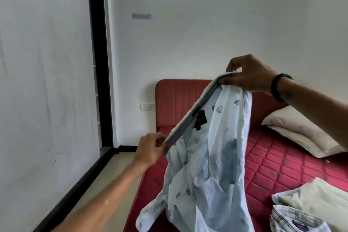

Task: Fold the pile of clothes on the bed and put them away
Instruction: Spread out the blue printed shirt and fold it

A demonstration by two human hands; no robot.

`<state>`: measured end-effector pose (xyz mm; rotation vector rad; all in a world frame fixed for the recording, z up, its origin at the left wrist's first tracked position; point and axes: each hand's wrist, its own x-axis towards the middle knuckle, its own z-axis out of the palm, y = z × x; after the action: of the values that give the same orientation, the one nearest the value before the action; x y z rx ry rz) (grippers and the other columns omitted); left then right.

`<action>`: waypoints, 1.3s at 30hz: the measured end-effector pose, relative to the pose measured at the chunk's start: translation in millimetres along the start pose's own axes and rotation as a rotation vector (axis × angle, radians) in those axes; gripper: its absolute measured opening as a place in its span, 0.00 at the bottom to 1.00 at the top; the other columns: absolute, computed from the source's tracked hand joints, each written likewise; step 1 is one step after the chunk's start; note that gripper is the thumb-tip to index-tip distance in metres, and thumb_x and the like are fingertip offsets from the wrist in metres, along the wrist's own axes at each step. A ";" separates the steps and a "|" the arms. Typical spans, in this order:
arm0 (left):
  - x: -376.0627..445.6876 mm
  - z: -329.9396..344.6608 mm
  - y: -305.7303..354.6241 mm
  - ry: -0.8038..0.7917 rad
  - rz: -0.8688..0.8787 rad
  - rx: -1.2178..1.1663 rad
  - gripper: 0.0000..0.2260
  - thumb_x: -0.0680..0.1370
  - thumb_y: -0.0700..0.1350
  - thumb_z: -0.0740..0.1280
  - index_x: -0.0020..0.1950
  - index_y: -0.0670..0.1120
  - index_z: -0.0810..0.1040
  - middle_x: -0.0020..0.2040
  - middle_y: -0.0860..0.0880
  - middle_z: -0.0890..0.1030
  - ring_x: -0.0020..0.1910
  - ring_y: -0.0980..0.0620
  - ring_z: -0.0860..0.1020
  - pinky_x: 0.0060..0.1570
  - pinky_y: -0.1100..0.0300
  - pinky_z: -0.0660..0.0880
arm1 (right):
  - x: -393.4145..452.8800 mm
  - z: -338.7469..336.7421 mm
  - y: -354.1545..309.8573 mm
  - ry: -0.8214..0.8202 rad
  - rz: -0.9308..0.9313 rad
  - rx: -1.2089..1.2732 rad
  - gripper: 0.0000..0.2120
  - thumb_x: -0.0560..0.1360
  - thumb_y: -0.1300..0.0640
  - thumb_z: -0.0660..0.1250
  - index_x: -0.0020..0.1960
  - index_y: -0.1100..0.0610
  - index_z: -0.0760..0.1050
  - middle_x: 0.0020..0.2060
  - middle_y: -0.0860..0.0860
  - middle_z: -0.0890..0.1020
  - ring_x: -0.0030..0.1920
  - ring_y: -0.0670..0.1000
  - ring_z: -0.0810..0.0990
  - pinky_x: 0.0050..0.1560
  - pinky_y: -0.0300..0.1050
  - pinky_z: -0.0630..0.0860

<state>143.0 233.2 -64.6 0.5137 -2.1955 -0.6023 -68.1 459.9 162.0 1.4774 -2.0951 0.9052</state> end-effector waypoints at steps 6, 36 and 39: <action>56.8 -65.5 15.7 0.518 -0.016 -0.083 0.06 0.81 0.47 0.70 0.52 0.44 0.83 0.42 0.50 0.83 0.42 0.46 0.83 0.41 0.57 0.76 | -25.0 -27.1 29.9 -0.134 0.105 0.022 0.18 0.67 0.53 0.84 0.36 0.58 0.76 0.30 0.50 0.76 0.32 0.49 0.72 0.34 0.44 0.67; 110.3 -382.5 283.3 -0.260 0.252 0.190 0.11 0.77 0.52 0.72 0.53 0.46 0.87 0.50 0.48 0.88 0.46 0.55 0.83 0.48 0.63 0.79 | -62.0 -210.8 -40.2 -0.058 0.477 0.990 0.16 0.72 0.57 0.71 0.55 0.66 0.84 0.47 0.64 0.87 0.35 0.57 0.87 0.38 0.54 0.85; 130.9 -328.2 222.4 -0.357 0.095 0.153 0.25 0.64 0.67 0.79 0.48 0.49 0.89 0.50 0.49 0.88 0.47 0.56 0.84 0.50 0.63 0.80 | -47.5 -176.0 -16.0 -0.131 0.562 1.013 0.21 0.68 0.59 0.73 0.59 0.69 0.81 0.46 0.64 0.86 0.34 0.58 0.86 0.39 0.55 0.85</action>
<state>281.5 259.5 328.3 0.4006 -2.6031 -0.5074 -41.8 613.5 258.0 1.3290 -2.2912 2.3913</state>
